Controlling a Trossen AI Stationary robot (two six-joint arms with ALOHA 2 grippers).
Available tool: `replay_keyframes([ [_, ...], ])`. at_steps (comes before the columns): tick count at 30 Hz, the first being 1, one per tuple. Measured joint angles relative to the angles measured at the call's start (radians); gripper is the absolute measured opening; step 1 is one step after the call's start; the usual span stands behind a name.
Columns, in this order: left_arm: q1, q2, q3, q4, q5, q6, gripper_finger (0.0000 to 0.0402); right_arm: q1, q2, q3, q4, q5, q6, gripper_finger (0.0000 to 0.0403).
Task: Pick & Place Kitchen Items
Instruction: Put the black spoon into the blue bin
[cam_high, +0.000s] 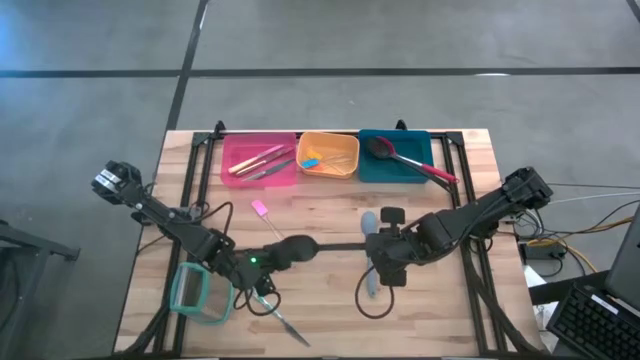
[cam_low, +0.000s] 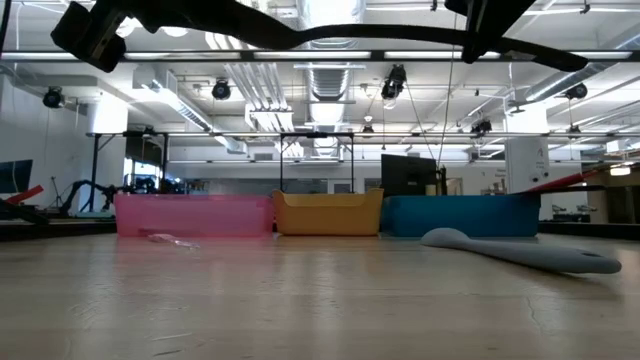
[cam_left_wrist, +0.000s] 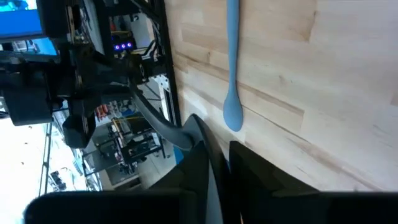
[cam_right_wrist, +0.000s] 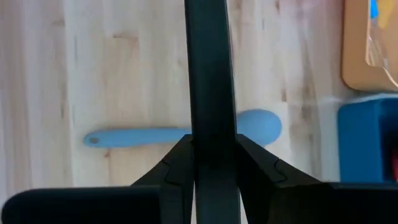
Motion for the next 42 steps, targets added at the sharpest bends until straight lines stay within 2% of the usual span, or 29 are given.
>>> replay_keyframes([
  [6,-0.001,0.000,0.001,-0.001,-0.011,-0.026,0.0087,-0.011,-0.012,0.027,-0.144,0.001,0.079,0.0077],
  [10,-0.001,0.000,0.001,-0.001,-0.111,-0.064,0.0090,-0.010,-0.032,0.030,-0.284,0.007,0.184,0.0077],
  [14,0.000,0.000,0.001,-0.001,-0.153,-0.082,0.0087,-0.019,-0.074,0.030,-0.432,0.098,0.263,0.0077],
  [18,0.000,0.000,0.001,-0.002,-0.153,-0.095,0.0084,-0.074,-0.151,0.022,-0.421,0.177,0.242,0.0077],
  [21,0.000,0.000,0.001,-0.001,-0.153,-0.133,0.0083,-0.154,-0.207,0.021,-0.437,0.217,0.211,0.0077],
  [29,0.000,0.000,0.001,-0.001,-0.153,-0.227,0.0087,-0.459,-0.301,0.018,-0.430,0.202,0.027,0.0077],
  [35,0.000,0.000,0.001,-0.001,-0.153,-0.236,0.0081,-0.660,-0.284,0.015,-0.420,0.108,-0.105,0.0077],
  [42,0.000,0.000,0.001,-0.001,-0.153,-0.311,0.0083,-0.808,-0.219,-0.014,-0.387,0.030,-0.216,0.0077],
])
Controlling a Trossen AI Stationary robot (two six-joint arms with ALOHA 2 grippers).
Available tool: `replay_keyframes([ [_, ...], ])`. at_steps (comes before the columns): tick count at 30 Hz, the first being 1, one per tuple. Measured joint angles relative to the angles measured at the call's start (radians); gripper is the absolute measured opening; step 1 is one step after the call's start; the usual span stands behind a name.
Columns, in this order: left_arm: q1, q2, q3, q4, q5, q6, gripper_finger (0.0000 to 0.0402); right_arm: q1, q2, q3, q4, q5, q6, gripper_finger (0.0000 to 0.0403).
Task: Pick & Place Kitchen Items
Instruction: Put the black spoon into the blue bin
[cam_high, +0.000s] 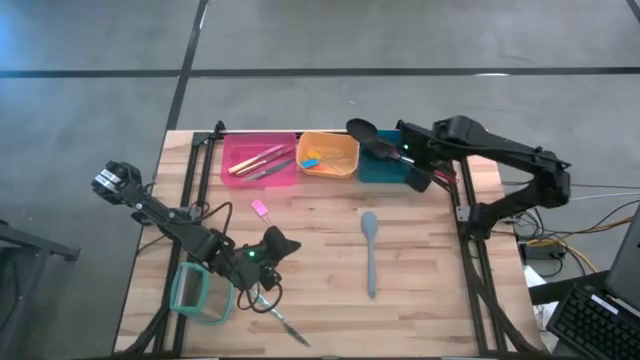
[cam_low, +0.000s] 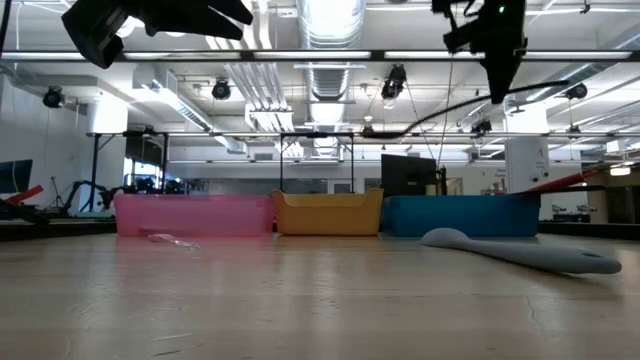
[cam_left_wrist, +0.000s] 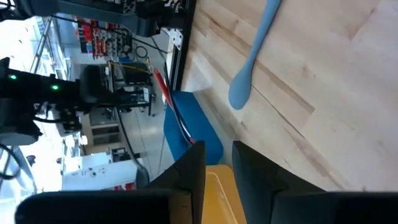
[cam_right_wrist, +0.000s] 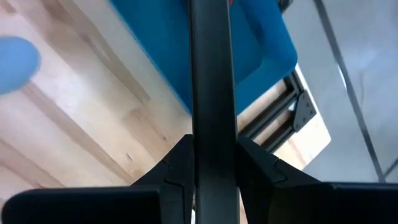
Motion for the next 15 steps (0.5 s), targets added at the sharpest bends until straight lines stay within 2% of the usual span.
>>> replay_keyframes([
  [4,0.000,0.000,0.000,0.000,0.000,-0.037,0.0081,-0.081,0.021,-0.039,0.002,-0.013,-0.020,0.0077],
  [8,0.000,0.000,0.000,0.000,0.000,-0.053,0.0082,-0.159,0.018,-0.104,0.018,-0.083,-0.022,0.0077],
  [15,0.000,0.000,0.000,0.000,0.000,-0.055,0.0080,-0.234,-0.006,-0.237,0.129,-0.121,-0.082,0.0077],
])
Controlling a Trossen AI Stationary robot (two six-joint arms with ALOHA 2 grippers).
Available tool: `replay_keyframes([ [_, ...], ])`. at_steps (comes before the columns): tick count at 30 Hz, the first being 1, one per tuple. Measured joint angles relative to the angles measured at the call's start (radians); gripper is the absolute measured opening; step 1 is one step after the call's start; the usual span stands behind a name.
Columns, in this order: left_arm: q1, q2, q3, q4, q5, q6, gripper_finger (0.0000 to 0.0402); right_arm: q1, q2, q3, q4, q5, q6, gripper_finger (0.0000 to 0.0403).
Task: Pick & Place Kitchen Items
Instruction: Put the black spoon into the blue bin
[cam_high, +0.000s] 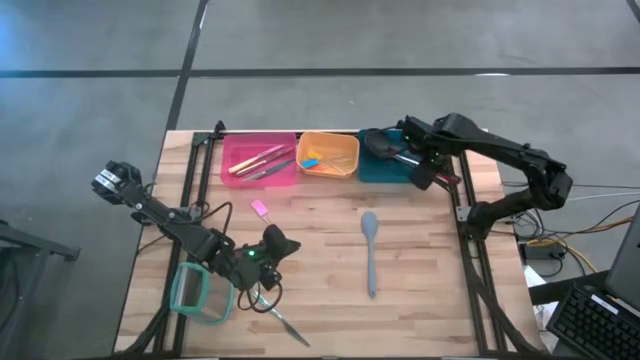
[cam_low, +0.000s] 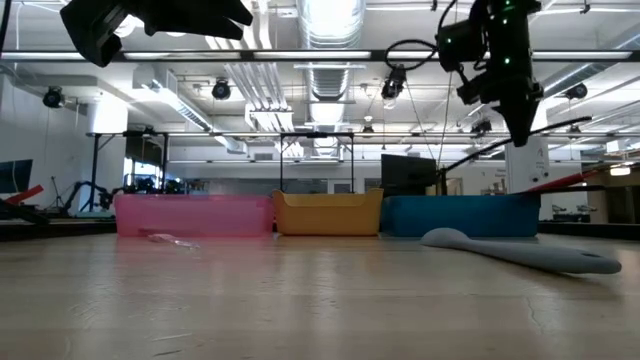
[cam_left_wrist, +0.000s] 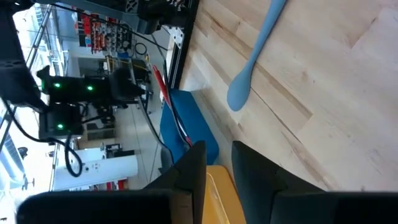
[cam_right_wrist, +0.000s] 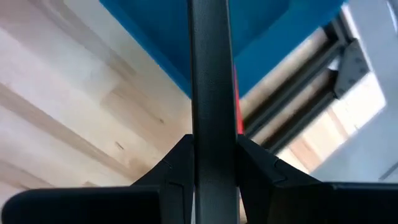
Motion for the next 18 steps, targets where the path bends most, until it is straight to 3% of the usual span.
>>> replay_keyframes([
  [5,0.001,0.000,0.000,0.000,0.000,0.000,0.0083,-0.036,0.000,-0.068,0.134,-0.067,-0.065,0.0077],
  [13,0.001,0.000,0.000,0.000,0.000,0.000,0.0081,-0.119,0.001,-0.141,0.200,-0.080,-0.080,0.0077],
  [18,0.003,0.000,0.000,0.000,0.000,0.000,0.0084,-0.143,0.001,-0.204,0.286,-0.158,-0.095,0.0077],
])
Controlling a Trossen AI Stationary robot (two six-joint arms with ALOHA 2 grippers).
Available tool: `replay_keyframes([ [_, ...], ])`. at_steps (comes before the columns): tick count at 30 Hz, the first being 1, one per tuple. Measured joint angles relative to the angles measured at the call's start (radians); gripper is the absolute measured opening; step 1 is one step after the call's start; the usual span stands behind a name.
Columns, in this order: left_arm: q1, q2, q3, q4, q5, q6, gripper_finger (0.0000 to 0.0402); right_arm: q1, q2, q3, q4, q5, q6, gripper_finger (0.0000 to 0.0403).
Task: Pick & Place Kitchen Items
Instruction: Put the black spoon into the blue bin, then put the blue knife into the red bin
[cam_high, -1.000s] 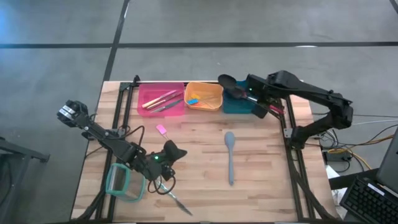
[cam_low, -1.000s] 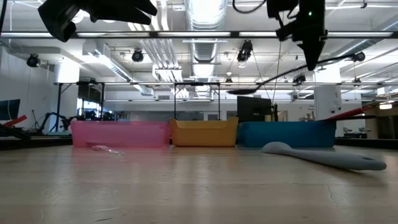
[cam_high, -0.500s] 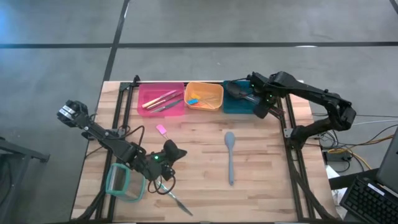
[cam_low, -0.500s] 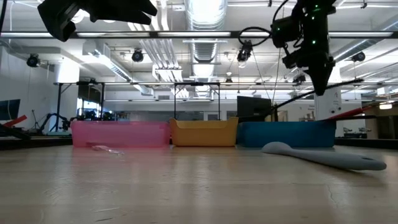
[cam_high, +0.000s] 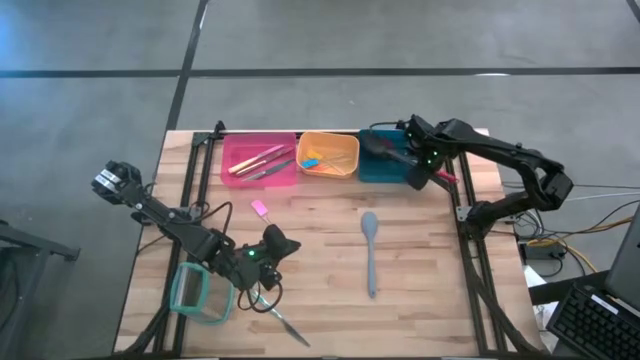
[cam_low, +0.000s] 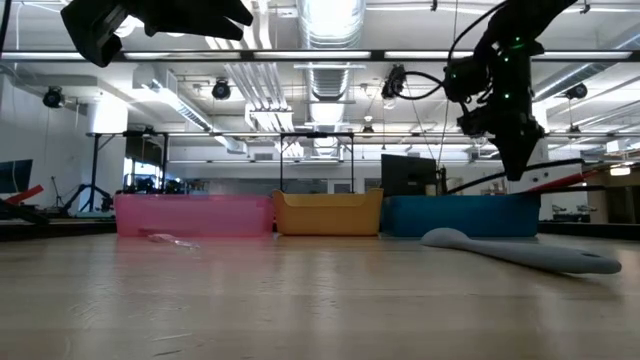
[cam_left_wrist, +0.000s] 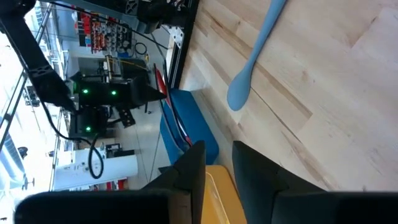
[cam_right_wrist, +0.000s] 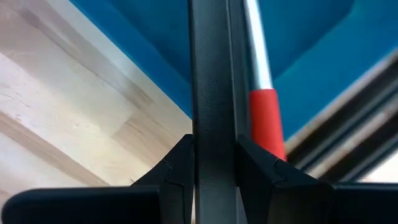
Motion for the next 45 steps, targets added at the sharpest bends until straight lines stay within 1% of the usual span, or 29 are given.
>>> replay_keyframes([
  [4,0.000,0.000,0.000,0.000,0.000,0.000,0.0081,-0.004,0.000,-0.044,0.041,-0.003,-0.021,0.0077],
  [11,0.000,0.000,0.000,0.000,0.000,0.000,0.0080,-0.012,0.000,-0.076,0.045,-0.001,-0.023,0.0077],
  [13,0.000,0.000,0.000,0.000,0.000,0.000,0.0080,-0.012,0.000,-0.076,0.045,0.001,-0.022,0.0097],
  [17,0.000,0.000,0.000,0.000,0.000,0.001,0.0077,-0.012,0.000,-0.064,0.041,0.001,-0.023,0.0170],
  [20,0.000,0.000,0.000,0.000,0.000,0.001,0.0074,-0.012,0.000,-0.040,0.033,0.001,-0.023,0.0211],
  [23,0.000,0.000,0.000,0.000,0.000,0.001,0.0073,-0.012,-0.004,-0.004,0.012,0.001,-0.007,0.0236],
  [27,0.000,0.000,0.000,0.000,0.000,0.001,0.0076,-0.007,-0.027,0.056,-0.025,-0.001,0.019,0.0252],
  [30,0.000,0.000,0.000,0.000,0.000,0.011,0.0075,0.011,-0.058,0.103,-0.045,-0.004,0.045,0.0252],
  [35,0.000,0.000,0.000,0.000,0.000,0.034,0.0074,0.093,-0.133,0.181,-0.065,-0.010,0.077,0.0230],
  [40,0.000,0.000,0.000,-0.006,0.000,-0.064,0.0078,0.232,-0.218,0.238,-0.049,-0.010,0.138,0.0204],
  [45,-0.036,0.000,0.000,-0.119,0.000,-0.144,0.0076,0.393,-0.283,0.253,-0.010,-0.009,0.204,0.0178],
])
